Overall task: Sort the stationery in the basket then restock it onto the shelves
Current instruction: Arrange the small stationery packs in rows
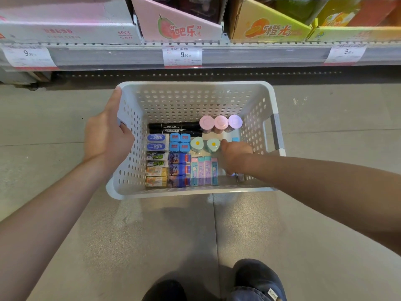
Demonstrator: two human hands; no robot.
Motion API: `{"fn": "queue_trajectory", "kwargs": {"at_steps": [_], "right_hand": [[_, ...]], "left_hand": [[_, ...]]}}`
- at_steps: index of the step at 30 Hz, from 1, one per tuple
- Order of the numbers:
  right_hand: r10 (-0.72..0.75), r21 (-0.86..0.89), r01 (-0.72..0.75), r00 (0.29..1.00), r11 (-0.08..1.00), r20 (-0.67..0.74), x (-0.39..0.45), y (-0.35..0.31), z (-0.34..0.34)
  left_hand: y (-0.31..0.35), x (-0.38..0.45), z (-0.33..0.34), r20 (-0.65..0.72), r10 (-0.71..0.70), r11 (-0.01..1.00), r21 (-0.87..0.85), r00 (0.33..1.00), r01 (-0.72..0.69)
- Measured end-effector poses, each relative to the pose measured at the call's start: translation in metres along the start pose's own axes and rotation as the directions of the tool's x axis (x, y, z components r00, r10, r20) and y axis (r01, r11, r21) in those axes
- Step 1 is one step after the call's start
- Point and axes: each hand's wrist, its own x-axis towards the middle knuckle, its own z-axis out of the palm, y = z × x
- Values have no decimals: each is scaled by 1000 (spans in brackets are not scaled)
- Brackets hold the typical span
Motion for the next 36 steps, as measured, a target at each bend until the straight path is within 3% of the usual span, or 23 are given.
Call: {"fn": "queue_trajectory", "kwargs": {"at_steps": [6, 16, 19, 25, 32, 36], "right_hand": [[20, -24, -18, 997, 1000, 69, -4, -2, -6], [-215, -333, 231, 973, 914, 85, -28, -2, -11], [-238, -240, 256, 966, 936, 103, -34, 4, -22], [-217, -76, 214, 976, 974, -32, -32, 18, -36], [-214, 75, 211, 976, 975, 33, -20, 17, -28], [-123, 231, 86, 981, 969, 152, -15, 13, -20]], "left_hand": [[0, 0, 0, -2, 7, 1000, -12, 1000, -7], [0, 0, 0, -9, 26, 1000, -10, 1000, -26], [-1, 0, 0, -10, 25, 1000, -13, 1000, -25], [-2, 1, 1, -7, 19, 1000, -9, 1000, -19], [-3, 1, 2, -5, 21, 999, -26, 1000, -21], [-3, 0, 2, -8, 16, 1000, -17, 1000, -16]]}}
